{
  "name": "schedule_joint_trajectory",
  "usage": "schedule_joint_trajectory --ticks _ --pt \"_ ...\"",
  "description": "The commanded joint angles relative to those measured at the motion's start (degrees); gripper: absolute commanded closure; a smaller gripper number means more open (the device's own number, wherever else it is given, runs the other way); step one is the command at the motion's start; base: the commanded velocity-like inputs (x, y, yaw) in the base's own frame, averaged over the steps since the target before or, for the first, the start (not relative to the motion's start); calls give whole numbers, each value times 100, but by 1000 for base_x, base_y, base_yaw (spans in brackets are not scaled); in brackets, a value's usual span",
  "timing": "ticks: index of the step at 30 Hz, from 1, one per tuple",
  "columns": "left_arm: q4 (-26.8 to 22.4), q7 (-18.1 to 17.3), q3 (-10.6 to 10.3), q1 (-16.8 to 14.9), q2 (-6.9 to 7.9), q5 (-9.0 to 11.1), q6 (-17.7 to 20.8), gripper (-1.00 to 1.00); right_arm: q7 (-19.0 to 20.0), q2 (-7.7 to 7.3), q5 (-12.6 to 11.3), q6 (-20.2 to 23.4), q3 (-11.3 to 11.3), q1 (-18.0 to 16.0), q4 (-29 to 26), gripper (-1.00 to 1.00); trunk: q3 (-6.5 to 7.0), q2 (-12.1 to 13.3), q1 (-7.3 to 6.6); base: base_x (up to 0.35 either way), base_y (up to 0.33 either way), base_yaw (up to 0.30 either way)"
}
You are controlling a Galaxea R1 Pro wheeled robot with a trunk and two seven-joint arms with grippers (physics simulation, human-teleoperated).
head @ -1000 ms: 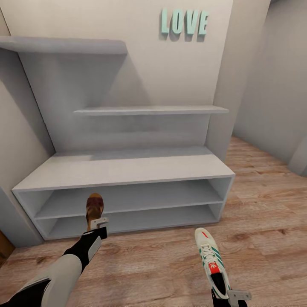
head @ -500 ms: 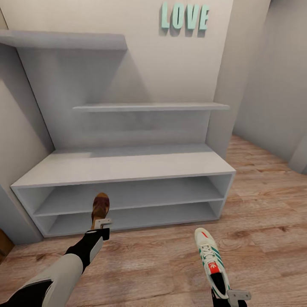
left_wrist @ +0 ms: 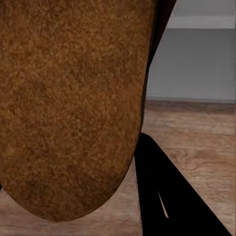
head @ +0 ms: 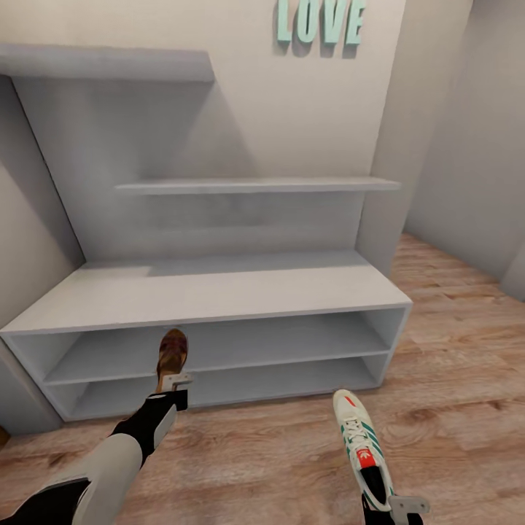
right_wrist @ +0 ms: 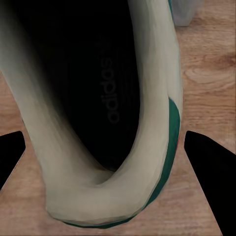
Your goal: Pick up the two gym shoes and the two sandals from the corridor floor and place them onto the hallstand (shoe rack) in the corridor, making sure they are on the rack and not on the floor. Arrange them so the two gym shoes are next to each other and the two sandals are next to each other.
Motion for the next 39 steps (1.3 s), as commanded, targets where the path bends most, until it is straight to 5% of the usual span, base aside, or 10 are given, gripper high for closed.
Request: schedule_joint_trajectory --ticks 1,15,39 --pt "-13 -1 36 -1 -6 -80 44 100 -8 2 60 -21 -37 -5 6 100 -5 -2 2 330 0 0" --pt "-13 0 43 1 -9 -72 16 100 -6 1 60 -19 -37 -5 6 100 -5 -2 2 325 0 0" --pt "-13 -1 43 2 -7 -72 1 100 -5 1 60 -19 -37 -5 15 100 -5 -2 2 108 0 0"
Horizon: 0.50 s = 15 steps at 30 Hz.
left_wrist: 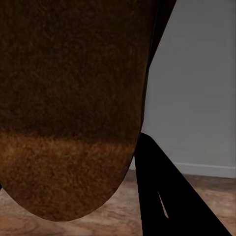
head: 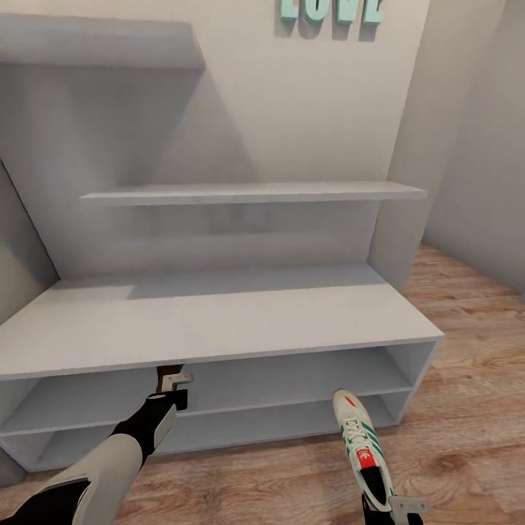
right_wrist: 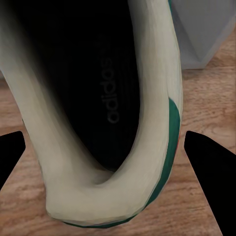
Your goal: Pick up the two gym shoes and the two sandals from the corridor floor and place them onto the hallstand (shoe rack) in the corridor, making sure they are on the rack and not on the floor. Arrange them so the two gym shoes are next to each other and the two sandals are next to each other.
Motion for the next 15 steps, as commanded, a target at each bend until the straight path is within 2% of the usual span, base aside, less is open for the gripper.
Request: schedule_joint_trajectory --ticks 1,8,15 --pt "-13 -3 34 -1 -5 -79 46 100 -8 2 60 -21 -37 -5 6 100 -5 -2 -1 9 0 0" --pt "-13 -1 34 -6 -5 -79 47 100 -8 2 60 -21 -37 -5 5 100 -5 -2 -1 27 0 0" --pt "-13 -1 34 -9 -5 -79 48 100 -8 2 60 -21 -37 -5 6 100 -5 -2 -1 181 0 0"
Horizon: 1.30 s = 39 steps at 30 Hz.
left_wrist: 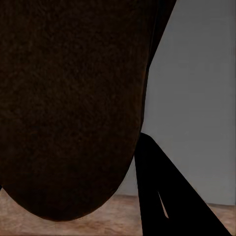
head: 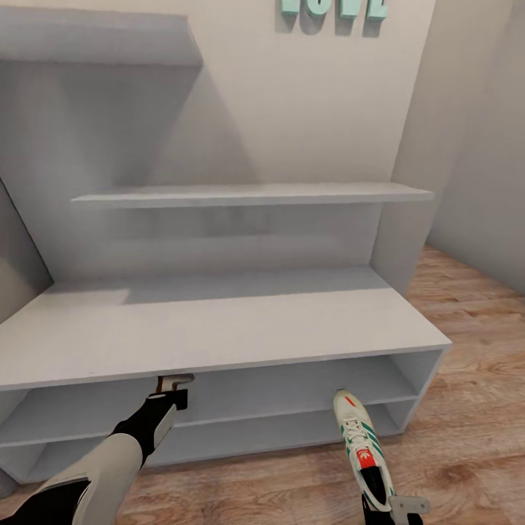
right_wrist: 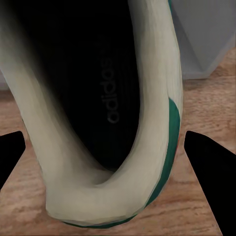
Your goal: Pick up the two gym shoes and the two sandals from the corridor floor and place them onto the hallstand (shoe rack) in the corridor, making sure they are on the rack and not on the floor. Arrange them so the two gym shoes are next to each other and the two sandals are next to each other.
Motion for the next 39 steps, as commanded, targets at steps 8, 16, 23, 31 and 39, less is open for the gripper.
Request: schedule_joint_trajectory --ticks 8,16,23,31,39 --pt "-13 -1 27 -2 -5 -80 45 100 -9 2 60 -23 -37 -4 4 100 -5 -2 0 40 0 0" --pt "-13 -8 19 11 4 -85 30 100 -8 2 60 -22 -37 -5 6 100 -5 -2 0 3 0 0" --pt "-13 -2 14 15 25 -81 33 -100 -8 2 60 -22 -37 -5 6 100 -5 -2 0 0 0 0" --pt "-13 -1 8 15 27 -80 28 -100 -8 2 60 -22 -37 -5 5 100 -5 -2 0 0 0 0" --pt "-13 -1 0 15 15 -81 28 -100 -8 2 60 -23 -37 -5 5 100 -5 -2 0 -103 0 0"
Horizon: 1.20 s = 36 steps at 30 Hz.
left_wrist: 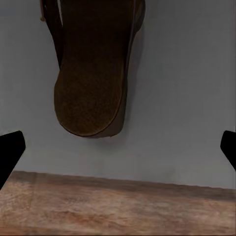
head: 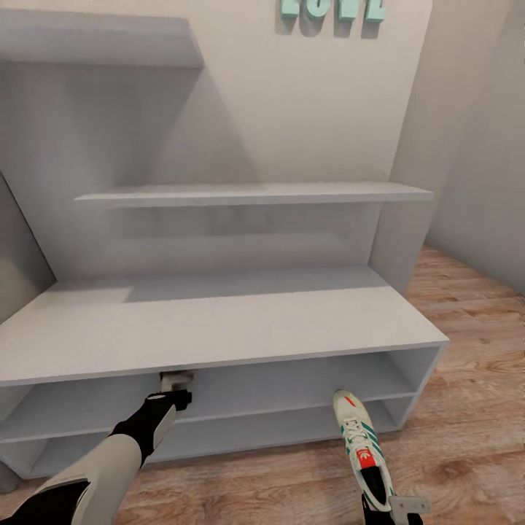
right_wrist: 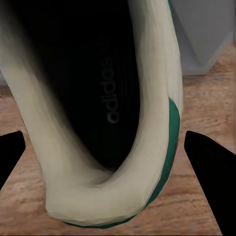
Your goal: Pick up the two gym shoes and the two sandals from the corridor floor and place them onto the hallstand (shoe rack) in the corridor, making sure they are on the rack and not on the floor. Arrange them so the two gym shoes are next to each other and the two sandals are next to each other.
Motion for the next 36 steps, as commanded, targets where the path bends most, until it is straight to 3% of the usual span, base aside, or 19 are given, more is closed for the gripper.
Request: schedule_joint_trajectory --ticks 1,22,23,28,33,36 --pt "-12 2 35 -1 -6 -60 35 -100 -8 2 60 -21 -37 -3 5 100 -5 -2 -4 -296 0 0" --pt "-9 -11 46 26 -1 -56 -48 -100 -8 2 60 -21 -37 -4 7 100 -5 -2 -4 -332 0 0" --pt "7 -229 76 469 63 -50 -835 -100 -8 2 60 -21 -37 -5 8 100 -5 -2 -4 -338 0 0" --pt "0 -685 91 956 127 -54 -1371 -100 -8 2 60 -21 -36 -5 8 100 -5 -2 -4 -338 0 0" --pt "4 -1091 95 1372 286 -41 -1848 -100 -5 2 60 -21 -31 -5 8 100 -5 -2 -4 -338 0 0" --pt "9 -1424 102 1819 476 8 -2288 -100 -1 7 60 -21 -29 -3 8 100 -5 -2 -4 -337 0 0"
